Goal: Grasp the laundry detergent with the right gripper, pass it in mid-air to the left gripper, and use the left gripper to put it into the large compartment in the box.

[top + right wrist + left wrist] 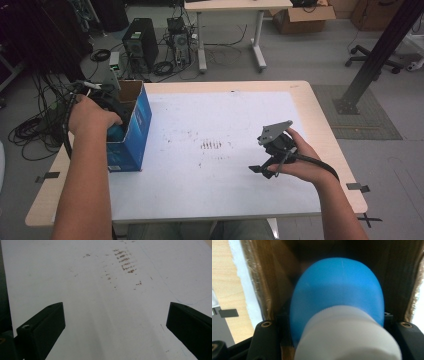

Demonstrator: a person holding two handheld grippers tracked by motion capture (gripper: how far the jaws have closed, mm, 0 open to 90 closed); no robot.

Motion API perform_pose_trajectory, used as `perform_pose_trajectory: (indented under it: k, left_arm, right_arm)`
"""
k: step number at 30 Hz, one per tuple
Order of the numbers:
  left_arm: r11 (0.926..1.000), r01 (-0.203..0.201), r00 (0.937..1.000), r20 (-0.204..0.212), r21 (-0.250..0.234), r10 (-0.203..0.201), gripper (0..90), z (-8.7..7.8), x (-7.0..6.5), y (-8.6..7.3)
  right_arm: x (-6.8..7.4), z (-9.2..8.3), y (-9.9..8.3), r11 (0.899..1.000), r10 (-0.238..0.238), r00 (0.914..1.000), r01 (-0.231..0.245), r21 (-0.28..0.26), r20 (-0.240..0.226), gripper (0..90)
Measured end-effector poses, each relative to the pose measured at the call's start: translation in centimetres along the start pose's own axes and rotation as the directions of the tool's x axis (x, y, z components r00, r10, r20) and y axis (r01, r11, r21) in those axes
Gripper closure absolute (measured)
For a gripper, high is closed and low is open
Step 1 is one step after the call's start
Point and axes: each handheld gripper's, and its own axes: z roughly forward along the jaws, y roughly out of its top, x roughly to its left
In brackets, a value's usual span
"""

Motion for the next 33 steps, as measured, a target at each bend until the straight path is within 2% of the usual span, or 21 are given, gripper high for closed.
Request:
perform_pose_trajectory:
  k: [5,17,23,33]
  left_arm:
    - [1.0,0.001,1.0,0.005,0.008,-0.001,38.3,0.69,0.16,0.02]
    - [0.9999,0.0,1.0,0.0,0.01,0.0,38.3,0.78,0.08,-0.01]
    - [0.9999,-0.015,0.9998,-0.011,0.001,0.015,37.9,0.81,-0.12,-0.09]
    - [0.9997,-0.015,0.9998,-0.015,-0.019,0.015,36.8,0.67,-0.03,-0.39]
  right_arm:
    - [0.04,0.01,-0.13,1.0,0.005,1.0,-0.005,0.003,-0.002,2.3]
    - [0.06,0.18,-0.2,1.0,0.007,1.0,-0.007,0.003,-0.002,2.2]
    - [0.13,0.2,-0.16,1.0,0.006,1.0,-0.006,0.004,-0.004,2.3]
    - [0.32,0.13,-0.2,1.0,0.003,1.0,-0.003,0.003,-0.001,2.2]
